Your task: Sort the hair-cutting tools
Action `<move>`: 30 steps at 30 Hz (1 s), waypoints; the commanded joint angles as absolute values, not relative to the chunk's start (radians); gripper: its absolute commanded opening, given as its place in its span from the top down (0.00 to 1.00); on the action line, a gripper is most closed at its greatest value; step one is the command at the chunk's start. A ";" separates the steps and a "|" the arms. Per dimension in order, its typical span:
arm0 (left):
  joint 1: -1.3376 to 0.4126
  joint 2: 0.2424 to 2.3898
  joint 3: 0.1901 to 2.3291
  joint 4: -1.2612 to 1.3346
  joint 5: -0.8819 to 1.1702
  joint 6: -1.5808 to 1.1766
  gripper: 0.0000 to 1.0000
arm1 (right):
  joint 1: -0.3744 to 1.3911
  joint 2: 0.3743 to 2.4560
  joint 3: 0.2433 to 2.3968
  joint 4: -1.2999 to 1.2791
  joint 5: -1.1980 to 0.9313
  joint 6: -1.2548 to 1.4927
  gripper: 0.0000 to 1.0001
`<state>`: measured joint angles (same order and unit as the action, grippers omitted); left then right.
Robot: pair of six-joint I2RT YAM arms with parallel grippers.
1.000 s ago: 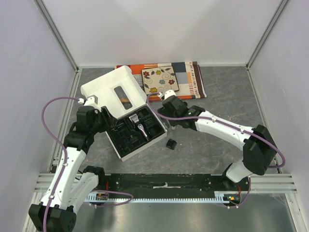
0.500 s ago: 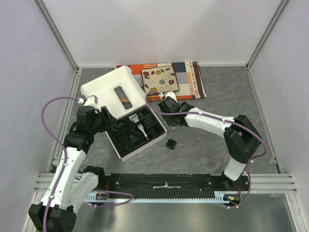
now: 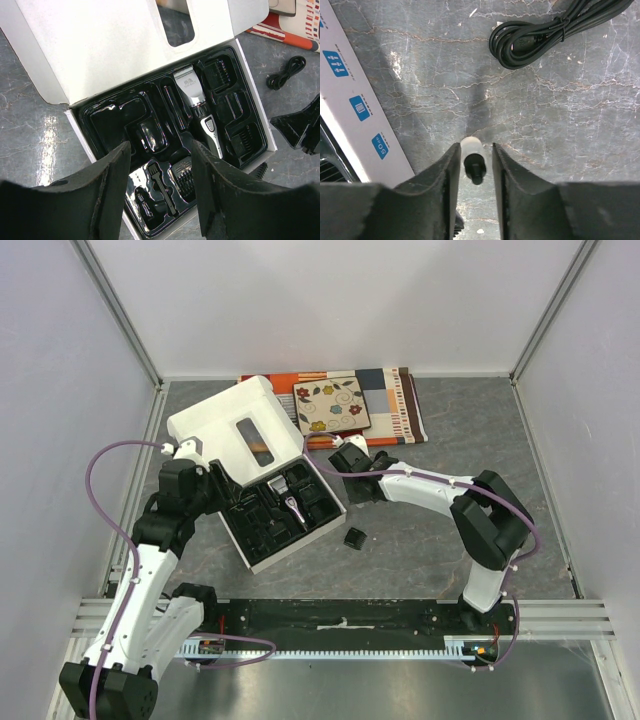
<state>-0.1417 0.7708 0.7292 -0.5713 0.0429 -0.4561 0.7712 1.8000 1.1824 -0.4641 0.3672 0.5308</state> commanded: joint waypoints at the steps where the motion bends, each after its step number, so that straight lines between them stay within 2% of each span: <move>1: -0.144 0.769 0.744 -0.551 0.038 -0.469 0.42 | 0.765 1.802 1.177 -0.440 0.364 0.548 0.66; 6: -0.144 0.765 0.744 -0.551 0.038 -0.471 0.42 | 0.765 1.783 1.175 -0.449 0.357 0.549 0.87; 10: -0.144 0.764 0.744 -0.551 0.038 -0.468 0.42 | 0.767 1.738 1.186 -0.479 0.362 0.549 0.97; 17: -0.144 0.739 0.741 -0.551 0.035 -0.468 0.42 | 0.781 1.614 1.249 -0.575 0.364 0.526 1.00; 25: -0.146 0.727 0.738 -0.542 0.089 -0.463 0.42 | 0.939 1.565 1.434 -0.663 0.350 0.531 1.00; 28: -0.147 0.724 0.739 -0.526 0.219 -0.436 0.42 | 0.994 1.592 1.511 -0.683 0.328 0.535 1.00; 30: -0.147 0.719 0.736 -0.496 0.410 -0.430 0.42 | 1.014 1.601 1.554 -0.684 0.276 0.534 1.00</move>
<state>-0.1417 0.7368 0.7292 -0.5663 0.1310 -0.4545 0.9802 1.5864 1.4651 -0.6445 0.3367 0.5316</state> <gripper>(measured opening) 0.583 0.247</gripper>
